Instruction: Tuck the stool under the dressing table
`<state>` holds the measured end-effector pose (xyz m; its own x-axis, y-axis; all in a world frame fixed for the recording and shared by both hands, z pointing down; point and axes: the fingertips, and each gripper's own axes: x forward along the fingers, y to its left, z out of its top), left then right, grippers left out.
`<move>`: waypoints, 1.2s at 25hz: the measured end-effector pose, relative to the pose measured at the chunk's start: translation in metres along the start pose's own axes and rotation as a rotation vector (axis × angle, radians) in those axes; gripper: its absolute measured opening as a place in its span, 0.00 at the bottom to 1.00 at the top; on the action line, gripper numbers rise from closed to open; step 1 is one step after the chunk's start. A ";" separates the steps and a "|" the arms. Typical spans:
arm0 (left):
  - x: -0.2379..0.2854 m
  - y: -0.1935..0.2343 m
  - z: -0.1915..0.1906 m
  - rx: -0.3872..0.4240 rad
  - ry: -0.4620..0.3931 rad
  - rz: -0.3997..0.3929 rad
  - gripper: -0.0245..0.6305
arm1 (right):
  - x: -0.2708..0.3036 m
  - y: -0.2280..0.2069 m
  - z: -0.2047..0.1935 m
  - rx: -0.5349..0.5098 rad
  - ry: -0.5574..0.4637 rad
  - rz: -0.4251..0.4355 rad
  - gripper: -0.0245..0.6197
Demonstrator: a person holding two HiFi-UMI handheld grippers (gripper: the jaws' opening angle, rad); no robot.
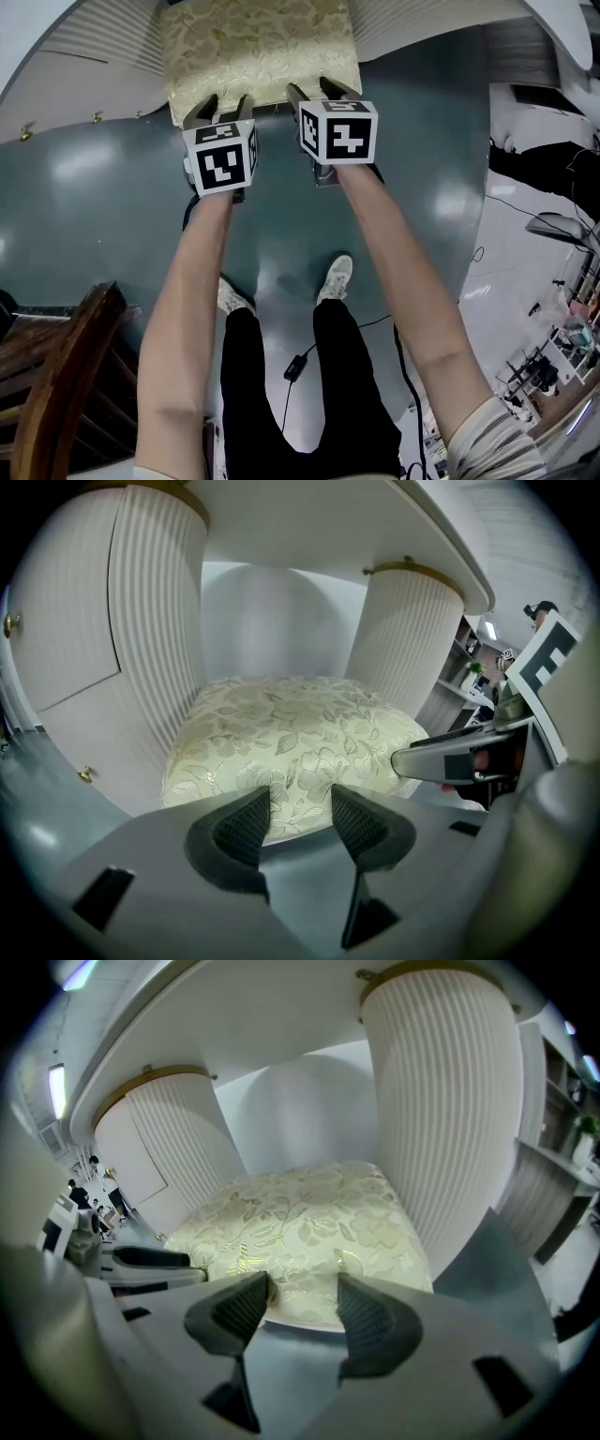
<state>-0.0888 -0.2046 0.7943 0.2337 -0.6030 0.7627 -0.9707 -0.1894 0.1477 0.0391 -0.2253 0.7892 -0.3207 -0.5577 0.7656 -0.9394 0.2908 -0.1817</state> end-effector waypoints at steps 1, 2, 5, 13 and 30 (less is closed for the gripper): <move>-0.001 0.001 0.000 0.001 -0.001 -0.001 0.33 | 0.000 0.000 0.000 0.000 0.000 -0.001 0.40; -0.001 0.001 0.000 0.002 -0.001 0.000 0.33 | 0.000 0.001 -0.001 0.000 0.000 -0.003 0.40; 0.001 0.002 0.000 0.001 -0.002 0.003 0.34 | 0.001 0.001 0.000 0.002 -0.001 -0.004 0.40; 0.003 0.001 0.000 -0.001 -0.026 0.009 0.33 | 0.003 -0.001 0.000 0.010 -0.026 0.003 0.40; -0.055 -0.018 -0.037 0.203 -0.033 0.054 0.06 | -0.040 0.005 -0.056 -0.062 -0.002 -0.116 0.12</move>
<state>-0.0868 -0.1394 0.7728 0.1869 -0.6408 0.7446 -0.9514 -0.3068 -0.0252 0.0544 -0.1578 0.7924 -0.2102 -0.5919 0.7781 -0.9609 0.2717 -0.0528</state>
